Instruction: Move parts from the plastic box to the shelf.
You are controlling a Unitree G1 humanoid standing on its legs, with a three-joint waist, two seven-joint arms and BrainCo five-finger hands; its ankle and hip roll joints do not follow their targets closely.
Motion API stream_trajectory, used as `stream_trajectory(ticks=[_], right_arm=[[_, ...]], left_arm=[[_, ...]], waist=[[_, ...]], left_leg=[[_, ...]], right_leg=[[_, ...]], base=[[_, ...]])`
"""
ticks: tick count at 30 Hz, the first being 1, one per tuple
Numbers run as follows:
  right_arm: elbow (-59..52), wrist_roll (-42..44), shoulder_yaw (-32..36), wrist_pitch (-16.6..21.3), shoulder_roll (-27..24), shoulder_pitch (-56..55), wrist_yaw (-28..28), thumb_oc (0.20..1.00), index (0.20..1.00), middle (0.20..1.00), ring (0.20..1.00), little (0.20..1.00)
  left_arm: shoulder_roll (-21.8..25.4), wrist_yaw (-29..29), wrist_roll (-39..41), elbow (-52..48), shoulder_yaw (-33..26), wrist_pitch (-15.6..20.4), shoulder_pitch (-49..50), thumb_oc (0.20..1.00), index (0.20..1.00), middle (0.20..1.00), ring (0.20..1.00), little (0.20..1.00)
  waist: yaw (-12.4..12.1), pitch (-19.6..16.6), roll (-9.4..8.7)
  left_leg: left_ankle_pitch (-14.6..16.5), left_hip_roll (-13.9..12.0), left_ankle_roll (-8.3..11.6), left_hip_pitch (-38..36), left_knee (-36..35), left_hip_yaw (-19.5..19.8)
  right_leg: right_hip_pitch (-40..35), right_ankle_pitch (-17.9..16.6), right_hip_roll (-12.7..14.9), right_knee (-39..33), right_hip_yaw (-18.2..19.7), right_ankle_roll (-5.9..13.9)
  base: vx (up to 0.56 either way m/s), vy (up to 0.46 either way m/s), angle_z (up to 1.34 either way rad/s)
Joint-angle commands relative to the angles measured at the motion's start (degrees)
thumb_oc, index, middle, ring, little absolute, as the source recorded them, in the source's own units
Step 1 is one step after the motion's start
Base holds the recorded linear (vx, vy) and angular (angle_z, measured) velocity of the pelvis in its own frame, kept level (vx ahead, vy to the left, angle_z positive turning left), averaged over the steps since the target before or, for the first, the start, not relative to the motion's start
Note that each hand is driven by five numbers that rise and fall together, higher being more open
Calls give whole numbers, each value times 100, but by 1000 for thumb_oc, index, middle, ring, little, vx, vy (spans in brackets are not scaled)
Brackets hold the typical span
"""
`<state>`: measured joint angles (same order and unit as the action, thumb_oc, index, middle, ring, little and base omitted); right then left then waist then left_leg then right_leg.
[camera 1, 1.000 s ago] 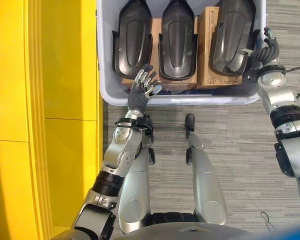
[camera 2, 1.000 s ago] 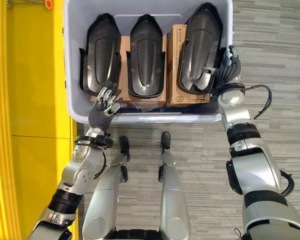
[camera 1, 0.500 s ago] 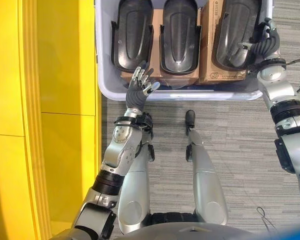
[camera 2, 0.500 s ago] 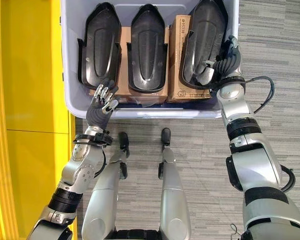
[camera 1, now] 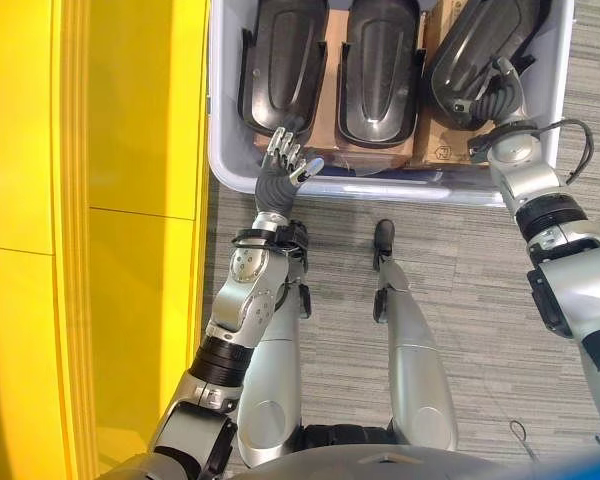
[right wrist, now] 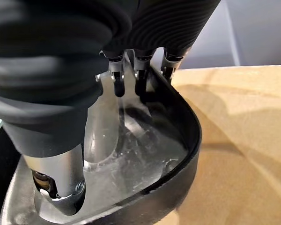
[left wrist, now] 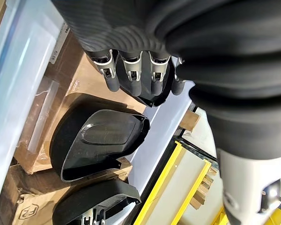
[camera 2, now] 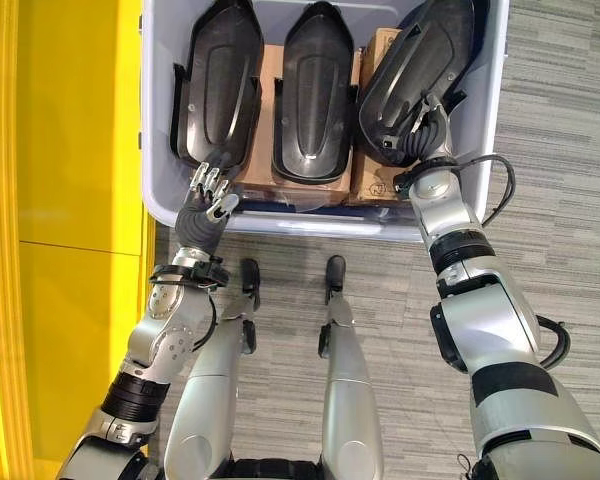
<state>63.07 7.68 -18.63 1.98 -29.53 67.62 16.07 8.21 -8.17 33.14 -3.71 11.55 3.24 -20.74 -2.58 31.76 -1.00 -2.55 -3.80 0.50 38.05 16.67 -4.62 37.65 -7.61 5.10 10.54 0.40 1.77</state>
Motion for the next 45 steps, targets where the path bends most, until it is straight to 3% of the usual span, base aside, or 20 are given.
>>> stream_trajectory(ticks=[1,8,24,34,45], right_arm=[[121,160,-314,79,-9,19,-168,1000,1000,1000,1000,1000],[177,59,-434,58,-56,1,-180,1000,1000,1000,1000,1000],[-250,-878,-916,-22,-280,-823,-380,1000,1000,1000,1000,1000],[-261,-1243,-1153,-16,-504,-887,-351,1000,1000,1000,1000,1000],[-1587,-1047,-669,-43,-1085,-774,30,1000,1000,1000,1000,1000]], left_arm=[[33,-41,107,-886,110,379,266,1000,1000,1000,1000,1000],[-5,-62,106,-868,109,402,252,1000,1000,1000,1000,1000],[-107,-69,56,-868,-48,392,278,1000,1000,1000,1000,1000],[-123,-87,28,-804,-67,423,173,1000,1000,1000,1000,1000],[-110,-171,-2,-763,-188,440,178,1000,1000,1000,1000,1000]], waist=[[-70,-197,289],[-94,-197,316],[34,-197,126],[35,-197,103],[144,-197,-13]], left_leg=[[420,-188,118,251,263,540],[410,-158,117,284,256,558],[427,-210,129,65,182,548],[440,-211,133,-21,185,568],[463,-246,140,-119,171,563]], right_leg=[[-5,235,347,518,31,66],[19,219,370,518,31,70],[-173,216,346,446,5,93],[-277,237,356,434,-18,92],[-353,248,343,421,-11,98]], base=[[-15,14,4],[-7,10,1],[0,0,0],[0,0,0],[0,0,0]])
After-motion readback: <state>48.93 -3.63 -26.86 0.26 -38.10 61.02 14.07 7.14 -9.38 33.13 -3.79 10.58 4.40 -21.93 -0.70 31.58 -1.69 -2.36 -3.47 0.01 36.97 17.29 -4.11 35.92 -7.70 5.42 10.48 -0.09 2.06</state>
